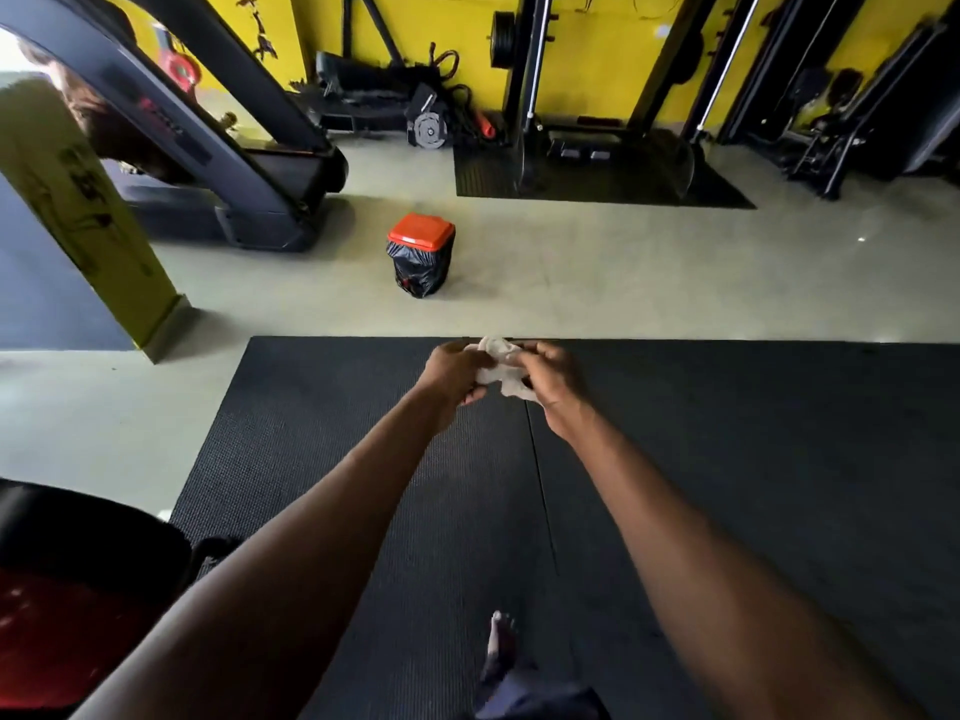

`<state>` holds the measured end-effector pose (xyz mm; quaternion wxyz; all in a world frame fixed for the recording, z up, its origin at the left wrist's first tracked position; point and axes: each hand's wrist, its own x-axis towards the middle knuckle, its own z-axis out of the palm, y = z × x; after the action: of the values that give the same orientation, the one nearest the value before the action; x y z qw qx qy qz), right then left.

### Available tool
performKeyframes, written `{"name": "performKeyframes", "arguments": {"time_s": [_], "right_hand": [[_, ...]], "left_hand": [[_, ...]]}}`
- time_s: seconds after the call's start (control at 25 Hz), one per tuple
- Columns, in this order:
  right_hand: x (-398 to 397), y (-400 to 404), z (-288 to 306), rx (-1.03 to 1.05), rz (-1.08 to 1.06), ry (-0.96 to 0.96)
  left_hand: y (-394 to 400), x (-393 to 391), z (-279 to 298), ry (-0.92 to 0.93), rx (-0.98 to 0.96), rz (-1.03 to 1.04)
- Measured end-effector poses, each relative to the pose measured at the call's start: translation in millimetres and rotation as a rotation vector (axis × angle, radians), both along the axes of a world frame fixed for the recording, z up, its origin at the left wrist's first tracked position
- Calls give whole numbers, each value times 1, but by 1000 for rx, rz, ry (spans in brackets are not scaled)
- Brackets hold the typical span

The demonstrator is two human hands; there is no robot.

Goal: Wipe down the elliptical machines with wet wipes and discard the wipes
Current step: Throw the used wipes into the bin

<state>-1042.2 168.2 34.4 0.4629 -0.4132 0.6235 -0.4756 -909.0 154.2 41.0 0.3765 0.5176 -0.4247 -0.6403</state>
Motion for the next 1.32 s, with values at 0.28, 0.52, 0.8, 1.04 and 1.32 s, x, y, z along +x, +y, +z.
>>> {"name": "performKeyframes", "arguments": {"time_s": [0.28,0.52,0.8,1.04,1.32], "right_hand": [[-37,-246,-12,12,213,-204],[-57,-437,-5,9,211,-185],[-36,-661,-22,34,158,-141],[-29,-838,-12,26,151,-60],[-7,-1051,-41,49,184,-165]], "left_hand": [[-237,-39,3,61,-51,152],[-416,-54,-1,174,27,261],[-641,-36,-36,194,68,147],[-816,-41,-8,137,15,205],[-1016,-18,-23,20,-23,295]]}}
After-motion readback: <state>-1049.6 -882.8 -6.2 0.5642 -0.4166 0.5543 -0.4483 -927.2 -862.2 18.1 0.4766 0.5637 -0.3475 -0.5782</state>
